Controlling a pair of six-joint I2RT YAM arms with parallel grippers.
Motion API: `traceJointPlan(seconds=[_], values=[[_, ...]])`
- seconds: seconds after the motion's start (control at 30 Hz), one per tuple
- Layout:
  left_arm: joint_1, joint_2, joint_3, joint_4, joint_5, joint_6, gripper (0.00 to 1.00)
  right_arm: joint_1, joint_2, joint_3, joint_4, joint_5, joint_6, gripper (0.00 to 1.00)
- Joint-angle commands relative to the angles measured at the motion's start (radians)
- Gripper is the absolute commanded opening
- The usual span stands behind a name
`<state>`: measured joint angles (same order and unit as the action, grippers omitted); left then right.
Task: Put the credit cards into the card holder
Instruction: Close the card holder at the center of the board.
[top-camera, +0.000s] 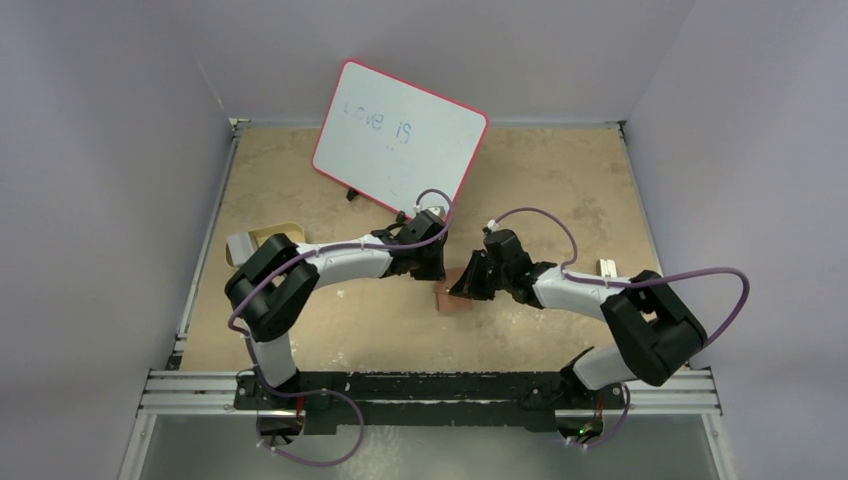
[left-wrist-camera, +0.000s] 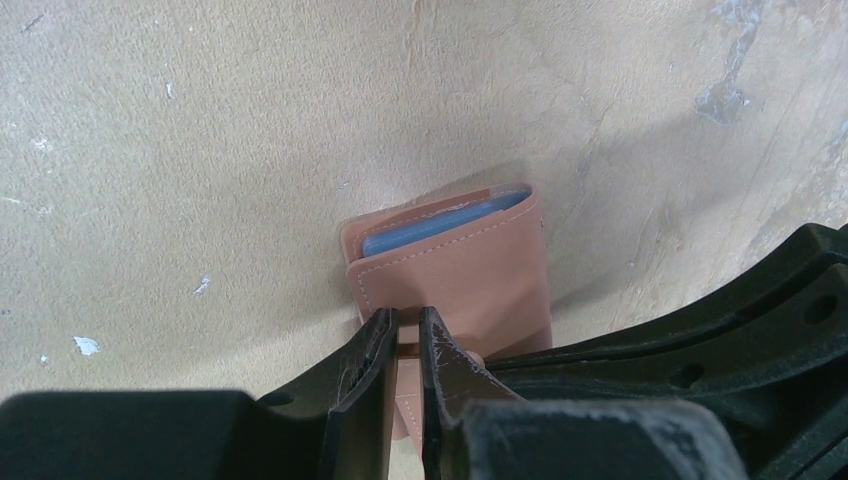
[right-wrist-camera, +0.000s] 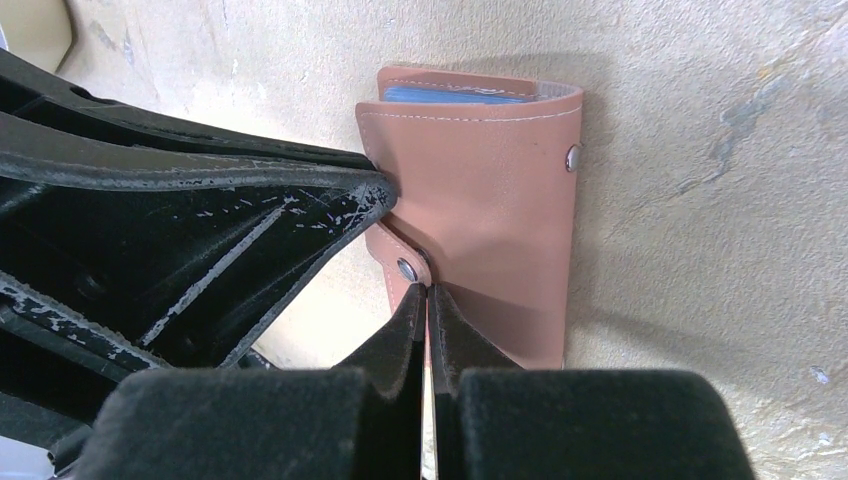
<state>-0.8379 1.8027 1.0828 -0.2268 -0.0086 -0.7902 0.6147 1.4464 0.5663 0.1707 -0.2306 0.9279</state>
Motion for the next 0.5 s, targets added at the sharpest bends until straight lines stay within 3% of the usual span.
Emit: traceJointPlan(seconds=[0.0,0.2,0.3,0.47], values=[[-0.002,-0.040,0.028,-0.018,-0.004,0.028,0.13,0.000,0.011,-0.011,-0.002,-0.006,0.009,0.00],[-0.018,-0.123,-0.012,-0.018,0.008,0.019,0.13,0.000,0.014,-0.012,0.000,-0.004,0.013,0.00],[-0.025,-0.156,-0.046,0.006,0.022,0.011,0.03,0.000,0.013,-0.013,0.000,-0.003,0.015,0.00],[-0.036,-0.147,-0.073,0.052,0.089,0.001,0.00,0.001,0.021,-0.007,0.003,-0.005,0.012,0.00]])
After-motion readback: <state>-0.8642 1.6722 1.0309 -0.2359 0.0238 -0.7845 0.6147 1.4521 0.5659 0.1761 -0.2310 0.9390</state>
